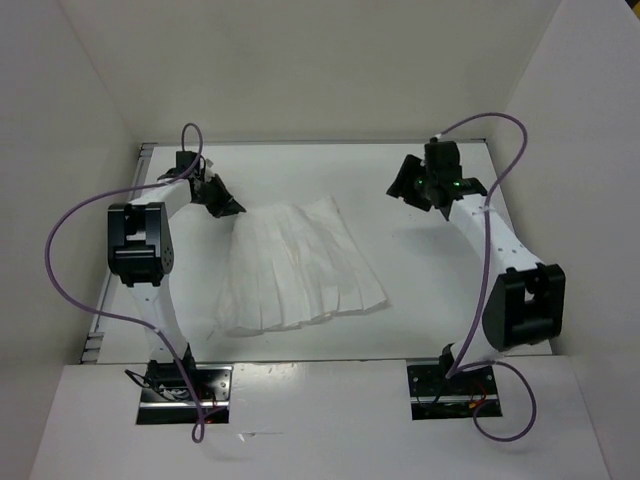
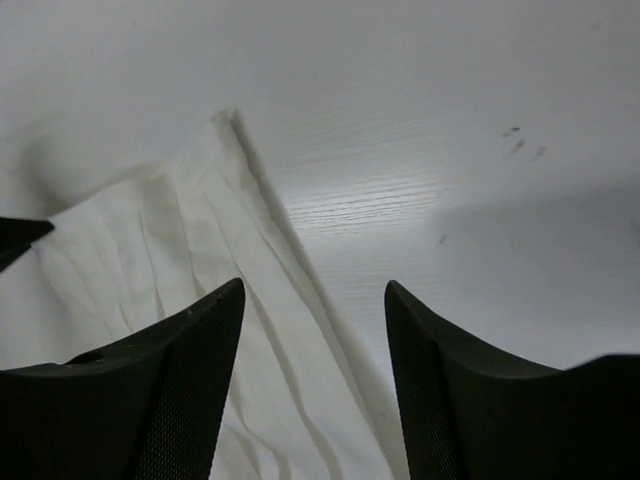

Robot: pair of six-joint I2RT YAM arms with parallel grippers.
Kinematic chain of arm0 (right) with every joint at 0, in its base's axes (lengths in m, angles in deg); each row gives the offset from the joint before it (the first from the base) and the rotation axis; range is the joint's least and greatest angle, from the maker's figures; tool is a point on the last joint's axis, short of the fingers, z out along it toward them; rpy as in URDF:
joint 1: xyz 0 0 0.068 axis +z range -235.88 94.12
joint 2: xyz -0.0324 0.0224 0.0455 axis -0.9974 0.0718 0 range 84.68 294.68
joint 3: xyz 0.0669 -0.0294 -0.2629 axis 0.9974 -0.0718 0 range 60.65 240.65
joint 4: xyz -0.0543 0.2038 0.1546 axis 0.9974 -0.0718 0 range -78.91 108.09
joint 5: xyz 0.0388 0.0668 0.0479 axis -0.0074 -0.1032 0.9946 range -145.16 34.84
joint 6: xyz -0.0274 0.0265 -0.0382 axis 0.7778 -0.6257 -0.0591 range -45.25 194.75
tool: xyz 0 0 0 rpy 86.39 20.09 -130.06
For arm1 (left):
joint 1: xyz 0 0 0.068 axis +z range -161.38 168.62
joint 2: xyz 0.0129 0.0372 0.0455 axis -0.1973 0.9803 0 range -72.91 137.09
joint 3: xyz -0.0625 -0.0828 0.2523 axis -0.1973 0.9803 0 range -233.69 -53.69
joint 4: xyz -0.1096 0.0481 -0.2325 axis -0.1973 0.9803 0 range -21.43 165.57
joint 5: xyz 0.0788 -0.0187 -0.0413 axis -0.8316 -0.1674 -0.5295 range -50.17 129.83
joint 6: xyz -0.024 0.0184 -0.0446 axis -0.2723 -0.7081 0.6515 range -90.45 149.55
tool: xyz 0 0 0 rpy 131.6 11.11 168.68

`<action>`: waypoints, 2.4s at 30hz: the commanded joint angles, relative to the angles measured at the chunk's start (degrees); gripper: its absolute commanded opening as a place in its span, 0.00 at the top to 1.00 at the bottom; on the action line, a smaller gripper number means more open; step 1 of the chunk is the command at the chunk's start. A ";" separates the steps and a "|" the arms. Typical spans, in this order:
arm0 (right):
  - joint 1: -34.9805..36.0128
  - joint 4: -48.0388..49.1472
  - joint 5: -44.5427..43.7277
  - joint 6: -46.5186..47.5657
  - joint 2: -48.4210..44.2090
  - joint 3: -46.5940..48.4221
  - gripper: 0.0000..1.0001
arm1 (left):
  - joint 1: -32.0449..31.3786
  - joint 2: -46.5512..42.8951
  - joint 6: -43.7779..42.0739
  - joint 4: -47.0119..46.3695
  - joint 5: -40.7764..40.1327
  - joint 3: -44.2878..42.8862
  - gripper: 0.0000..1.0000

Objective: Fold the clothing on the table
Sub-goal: Flatten the skirt out

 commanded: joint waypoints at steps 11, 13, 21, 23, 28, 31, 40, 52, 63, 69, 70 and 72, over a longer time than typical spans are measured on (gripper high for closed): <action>7.79 10.43 14.32 8.00 28.41 19.23 0.44 | 1.77 -4.39 -4.92 3.22 -9.95 1.80 1.00; 7.79 11.22 15.99 8.00 32.81 22.66 0.46 | 1.77 -4.39 -5.44 3.75 -10.47 1.81 1.00; 8.93 8.25 21.52 9.58 46.08 38.03 0.46 | 1.77 -6.06 -5.44 3.75 -9.33 2.86 1.00; 9.55 4.99 22.32 10.19 50.74 44.19 0.46 | 1.77 -6.06 -4.92 3.75 -9.33 3.39 1.00; 11.30 -1.15 26.19 10.20 60.75 57.17 0.46 | 1.77 -6.67 -4.92 3.75 -9.33 4.00 1.00; 12.79 -4.93 26.98 10.90 63.93 62.83 0.46 | 1.77 -7.20 -4.92 3.75 -9.33 4.53 1.00; 13.33 -4.95 25.93 10.90 64.11 58.28 0.49 | 1.77 -8.26 -4.39 3.75 -9.86 5.06 1.00; 13.33 -5.56 17.69 12.13 53.96 52.21 1.00 | 2.30 -7.73 -6.75 3.75 -9.33 5.06 1.00; 8.41 -11.71 4.92 9.94 40.22 40.88 1.00 | 1.77 -3.25 -9.40 -0.20 -5.82 -1.09 1.00; 8.41 -8.73 4.92 9.93 32.33 35.68 1.00 | 0.63 -3.86 -9.40 -5.30 5.67 -4.69 1.00; 8.41 -8.73 4.05 10.72 30.99 35.68 1.00 | 0.63 -4.38 -9.40 -5.31 7.79 -8.87 1.00; 8.41 -11.68 1.59 11.95 28.18 40.67 1.00 | 0.63 -3.69 -9.40 -1.47 14.01 -16.00 1.00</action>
